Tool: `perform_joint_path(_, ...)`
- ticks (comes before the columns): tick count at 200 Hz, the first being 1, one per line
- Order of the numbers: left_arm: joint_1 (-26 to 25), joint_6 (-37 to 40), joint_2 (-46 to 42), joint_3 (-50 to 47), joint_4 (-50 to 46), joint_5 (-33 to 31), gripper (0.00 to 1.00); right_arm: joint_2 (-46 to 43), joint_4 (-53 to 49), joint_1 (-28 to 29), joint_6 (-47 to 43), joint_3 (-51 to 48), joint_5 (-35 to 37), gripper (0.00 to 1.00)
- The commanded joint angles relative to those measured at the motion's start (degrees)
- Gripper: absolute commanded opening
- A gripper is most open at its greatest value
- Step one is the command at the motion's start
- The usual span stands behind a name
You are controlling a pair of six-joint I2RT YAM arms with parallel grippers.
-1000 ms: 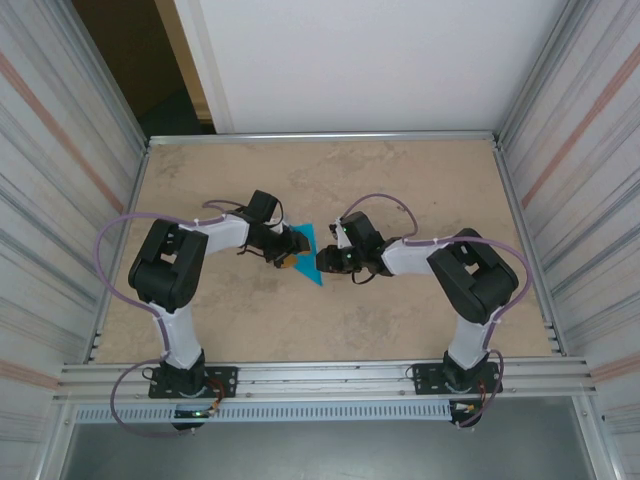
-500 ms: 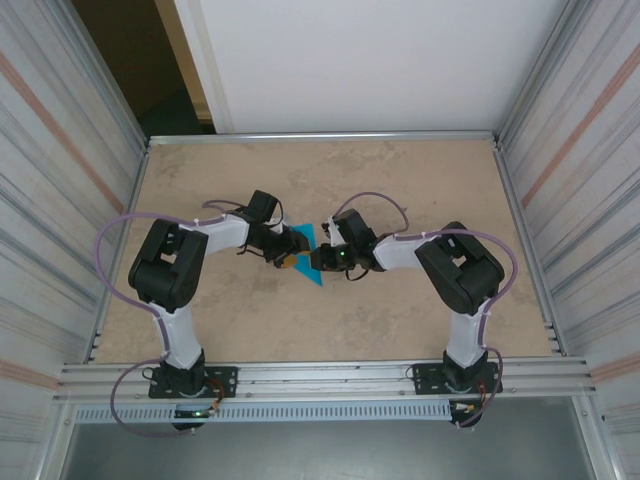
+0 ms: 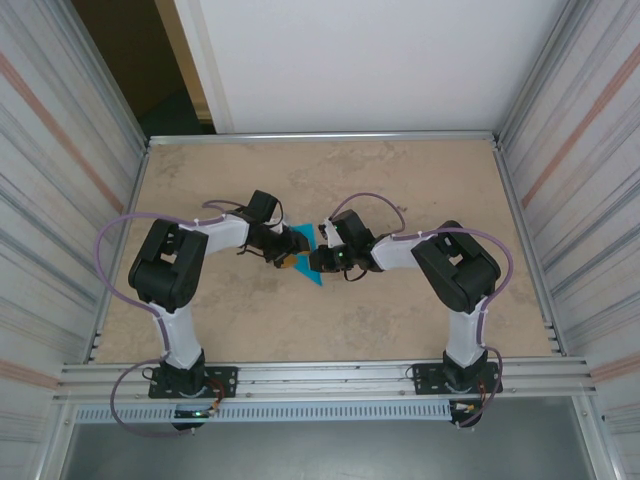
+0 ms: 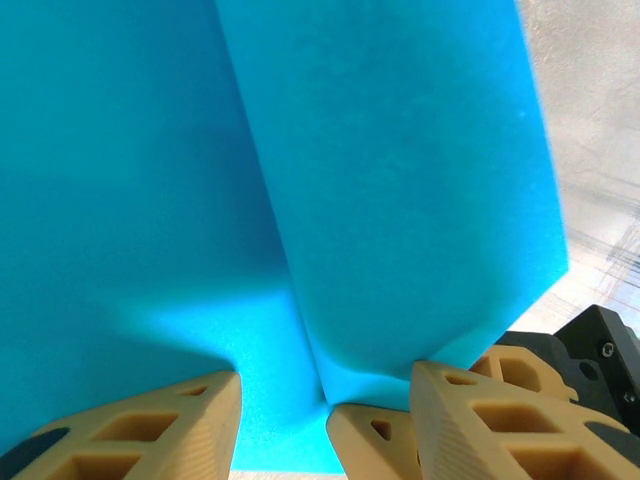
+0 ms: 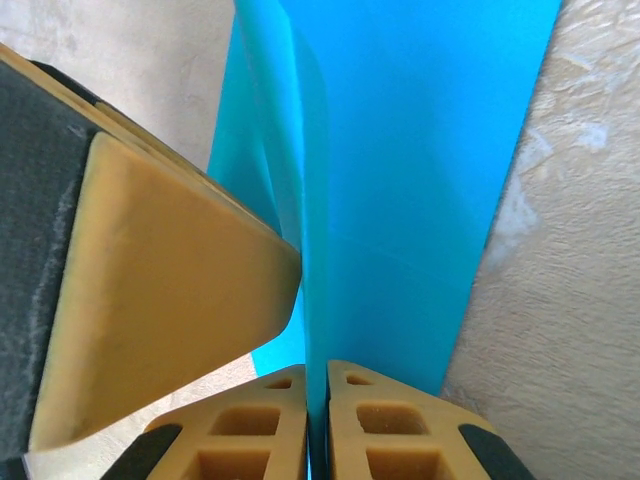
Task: Fold a paper plane with a square sheet of paper (pick it up from the middle)
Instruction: Fourth fold the wing at the center of the table.
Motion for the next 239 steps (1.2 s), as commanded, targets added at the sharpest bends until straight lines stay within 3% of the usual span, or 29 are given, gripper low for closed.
perform_joint_path(1,-0.5,1.1,5.1,-3.5,-6.4,-6.0,0.50,1.2,0.4,0.4,-2.0,0.6,-1.8,0.09)
perform_joint_path(75,-0.5,1.5,3.1,-1.7,-7.4,-5.6,0.50,1.3,0.8,-0.6,-1.5,-0.1,-3.0,0.05)
perform_joint_path(123,0.3,2.2,-2.4,2.8,-7.6,-4.2,0.51,2.0,3.1,-2.0,0.9,-0.9,-7.5,0.04)
perform_joint_path(178,3.5,1.6,-9.9,-0.6,-0.2,-1.3,0.54,3.2,2.8,-2.8,2.3,-1.3,-10.0,0.03)
perform_joint_path(239,4.7,-1.2,-9.2,-9.4,19.1,8.6,0.33,4.0,7.8,-4.6,5.4,-3.7,-13.6,0.03)
